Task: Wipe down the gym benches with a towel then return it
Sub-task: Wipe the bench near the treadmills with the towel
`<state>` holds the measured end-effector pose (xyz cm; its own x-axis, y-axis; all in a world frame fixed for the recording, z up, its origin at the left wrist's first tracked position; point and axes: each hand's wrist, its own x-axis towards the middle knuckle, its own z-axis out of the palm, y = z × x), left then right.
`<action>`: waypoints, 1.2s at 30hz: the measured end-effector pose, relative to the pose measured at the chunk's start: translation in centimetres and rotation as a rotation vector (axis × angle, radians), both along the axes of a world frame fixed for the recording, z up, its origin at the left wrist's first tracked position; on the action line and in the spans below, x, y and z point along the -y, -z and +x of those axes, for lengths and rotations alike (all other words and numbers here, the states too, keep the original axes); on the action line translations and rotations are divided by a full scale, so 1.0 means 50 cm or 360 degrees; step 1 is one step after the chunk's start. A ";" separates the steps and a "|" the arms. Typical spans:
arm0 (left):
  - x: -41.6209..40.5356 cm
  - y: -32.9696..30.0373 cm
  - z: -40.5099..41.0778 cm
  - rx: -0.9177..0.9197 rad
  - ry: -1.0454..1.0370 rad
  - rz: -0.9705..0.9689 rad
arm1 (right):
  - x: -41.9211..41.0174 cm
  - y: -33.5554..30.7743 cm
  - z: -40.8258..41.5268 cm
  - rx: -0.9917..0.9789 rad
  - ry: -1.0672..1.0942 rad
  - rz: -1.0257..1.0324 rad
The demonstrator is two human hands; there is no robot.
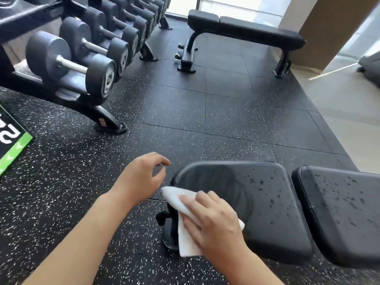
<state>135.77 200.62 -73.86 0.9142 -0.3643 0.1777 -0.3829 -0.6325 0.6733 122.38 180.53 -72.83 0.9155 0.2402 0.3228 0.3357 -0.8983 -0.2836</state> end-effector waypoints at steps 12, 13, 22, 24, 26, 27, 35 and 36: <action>0.000 0.018 0.031 -0.0043 -0.0041 -0.0057 | 0.006 0.007 0.280 -0.0071 0.0566 -0.0116; -0.006 0.019 0.033 -0.0054 -0.0048 -0.0055 | 0.001 0.006 0.285 -0.0105 0.0537 -0.0123; 0.016 0.029 0.046 -0.0071 0.0037 -0.0173 | -0.007 0.025 -0.015 0.0053 -0.0033 0.0020; 0.023 0.031 0.050 -0.0096 0.0045 -0.0192 | 0.003 0.020 0.006 0.0082 -0.0037 -0.0012; 0.024 0.030 0.054 -0.0104 0.0022 -0.0194 | -0.001 0.012 0.068 0.0062 0.0147 -0.0035; 0.023 0.029 0.056 -0.0103 -0.0013 -0.0198 | -0.003 0.008 0.111 0.0044 0.0269 -0.0054; 0.004 0.017 0.055 -0.0050 -0.0222 -0.0278 | -0.055 -0.004 0.257 -0.0148 0.0375 -0.0184; 0.006 0.013 0.052 -0.0050 -0.0213 -0.0283 | -0.054 -0.004 0.220 -0.0102 0.0329 -0.0144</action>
